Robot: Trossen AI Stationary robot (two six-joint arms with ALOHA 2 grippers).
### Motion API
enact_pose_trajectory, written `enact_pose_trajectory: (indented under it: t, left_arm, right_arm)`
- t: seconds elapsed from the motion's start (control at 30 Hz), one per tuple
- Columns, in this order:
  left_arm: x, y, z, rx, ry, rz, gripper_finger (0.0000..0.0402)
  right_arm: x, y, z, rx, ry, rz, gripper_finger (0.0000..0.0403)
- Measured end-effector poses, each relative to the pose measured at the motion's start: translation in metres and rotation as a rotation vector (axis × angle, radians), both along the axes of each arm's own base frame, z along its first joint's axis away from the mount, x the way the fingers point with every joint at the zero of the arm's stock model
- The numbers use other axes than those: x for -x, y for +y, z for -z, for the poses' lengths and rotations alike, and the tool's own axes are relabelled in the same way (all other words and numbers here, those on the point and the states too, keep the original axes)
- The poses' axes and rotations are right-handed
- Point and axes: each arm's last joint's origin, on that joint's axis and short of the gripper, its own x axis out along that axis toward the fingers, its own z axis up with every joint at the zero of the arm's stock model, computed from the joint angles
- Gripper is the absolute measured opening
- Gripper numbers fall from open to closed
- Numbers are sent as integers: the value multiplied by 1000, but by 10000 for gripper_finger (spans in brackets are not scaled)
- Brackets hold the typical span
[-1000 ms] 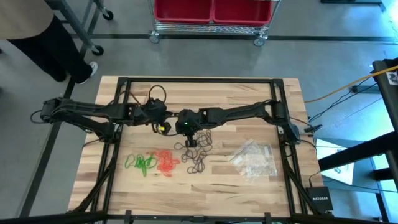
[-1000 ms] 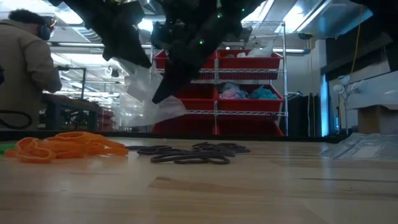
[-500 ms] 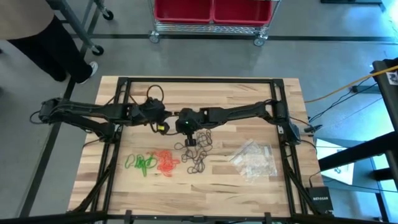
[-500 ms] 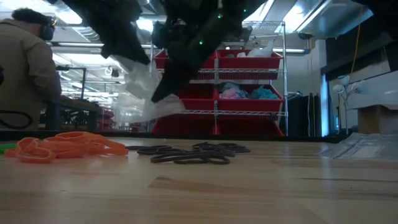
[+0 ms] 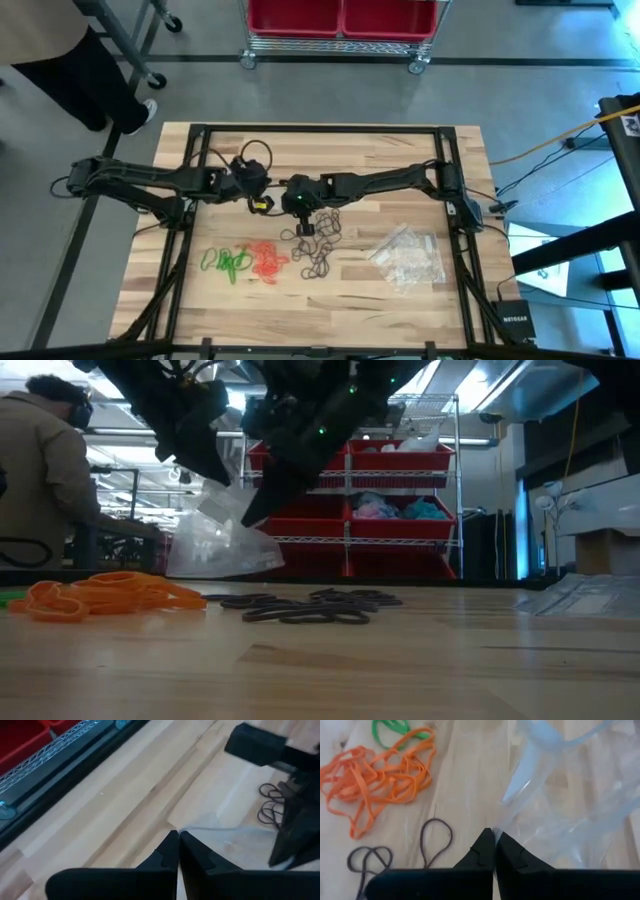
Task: Sort rubber bands
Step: Put the black rubber band into the transparent zip bag
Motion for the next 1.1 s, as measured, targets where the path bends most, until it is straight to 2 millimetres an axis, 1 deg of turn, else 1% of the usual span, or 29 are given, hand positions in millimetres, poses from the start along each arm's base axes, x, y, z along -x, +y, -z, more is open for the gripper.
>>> enact_pose_trajectory:
  t: [0.13,0.3,0.53,0.67,0.77,0.87,1.0,1.1]
  left_arm:
    - [-1,-1,3,-3,23,9,0]
    - [-2,-1,1,3,1,18,0]
    - [-2,-1,1,5,4,24,0]
    - [-2,-2,1,4,6,29,0]
    - [-2,-2,2,4,12,30,0]
    - [-2,-2,1,-4,15,34,0]
    - [-2,-2,1,-11,17,35,0]
    - [-3,-2,2,-10,21,36,0]
  right_arm:
    - [0,2,-1,-15,-5,13,0]
    - [3,3,20,-16,34,22,0]
    - [1,3,16,-103,-1,113,1]
    - [1,4,16,-105,-2,115,8]
    - [1,4,16,-102,-2,115,34]
    - [2,4,10,-100,-6,112,73]
    - [1,1,-9,-50,-31,96,118]
    - [-1,0,-23,-6,-58,63,136]
